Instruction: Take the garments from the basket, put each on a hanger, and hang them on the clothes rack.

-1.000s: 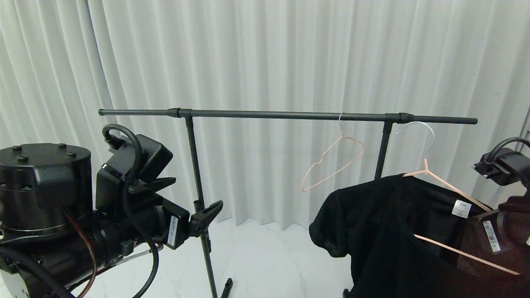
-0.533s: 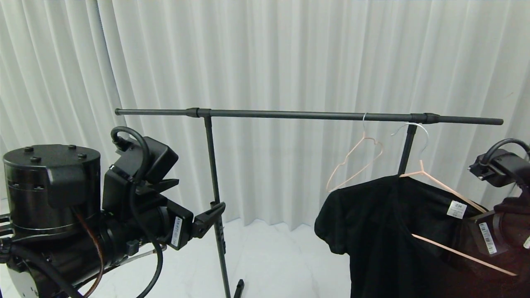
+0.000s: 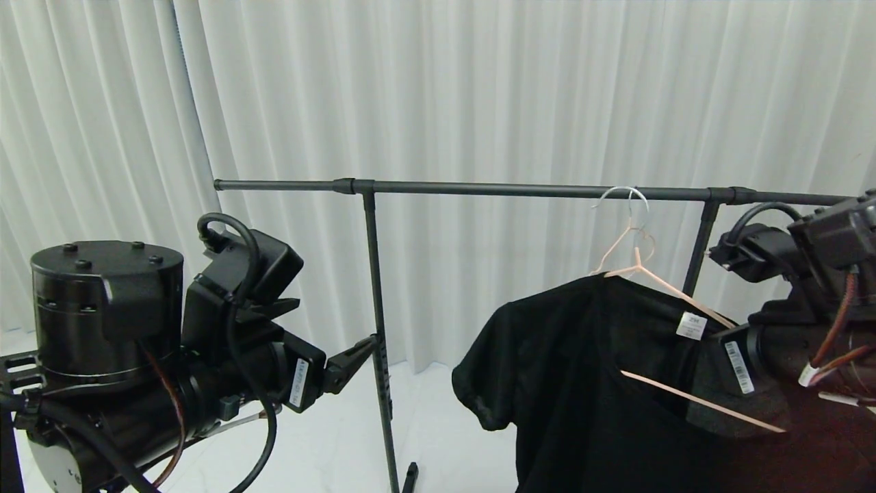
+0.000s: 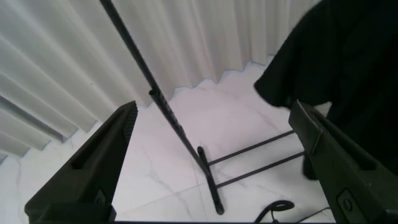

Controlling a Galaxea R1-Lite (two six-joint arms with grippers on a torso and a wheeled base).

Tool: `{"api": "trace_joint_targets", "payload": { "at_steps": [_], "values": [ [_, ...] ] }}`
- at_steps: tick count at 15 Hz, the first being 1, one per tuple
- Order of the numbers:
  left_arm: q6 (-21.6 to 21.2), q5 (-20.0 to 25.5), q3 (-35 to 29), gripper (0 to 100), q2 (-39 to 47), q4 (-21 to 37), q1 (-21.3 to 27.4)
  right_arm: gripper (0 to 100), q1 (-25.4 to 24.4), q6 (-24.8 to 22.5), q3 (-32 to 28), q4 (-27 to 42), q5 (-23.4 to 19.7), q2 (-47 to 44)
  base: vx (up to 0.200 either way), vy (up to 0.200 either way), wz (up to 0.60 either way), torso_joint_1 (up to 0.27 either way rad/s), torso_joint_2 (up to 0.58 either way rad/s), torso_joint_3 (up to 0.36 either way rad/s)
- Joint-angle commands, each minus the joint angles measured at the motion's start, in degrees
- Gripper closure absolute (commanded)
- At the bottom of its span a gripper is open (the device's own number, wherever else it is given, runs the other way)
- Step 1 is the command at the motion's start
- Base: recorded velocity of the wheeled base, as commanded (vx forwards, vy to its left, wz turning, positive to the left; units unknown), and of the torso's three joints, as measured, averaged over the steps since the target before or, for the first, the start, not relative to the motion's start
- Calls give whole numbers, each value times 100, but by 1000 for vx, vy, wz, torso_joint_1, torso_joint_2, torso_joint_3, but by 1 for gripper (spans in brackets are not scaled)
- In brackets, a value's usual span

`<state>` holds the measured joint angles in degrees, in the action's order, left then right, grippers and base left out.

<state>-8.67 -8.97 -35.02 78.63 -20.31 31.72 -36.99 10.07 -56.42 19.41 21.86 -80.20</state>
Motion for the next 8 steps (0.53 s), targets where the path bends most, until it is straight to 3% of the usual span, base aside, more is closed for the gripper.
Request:
{"api": "trace_joint_targets", "payload": {
  "at_steps": [1, 3, 6, 8],
  "values": [
    [5, -87, 4, 0, 21, 1, -17, 100, -177, 391, -959, 564, 3, -699, 0, 0, 0, 0, 0, 0],
    [-3, -201, 4, 0, 47, 1, -8, 100, -344, 909, -1811, 1241, 73, -1103, 0, 0, 0, 0, 0, 0],
    [-3, -210, 4, 0, 65, 1, -17, 100, -520, 1621, -2804, 1689, 662, -1815, 0, 0, 0, 0, 0, 0],
    [-3, -228, 4, 0, 65, 1, -17, 100, -573, 1700, -3051, 1821, 767, -1982, 0, 0, 0, 0, 0, 0]
  ]
}}
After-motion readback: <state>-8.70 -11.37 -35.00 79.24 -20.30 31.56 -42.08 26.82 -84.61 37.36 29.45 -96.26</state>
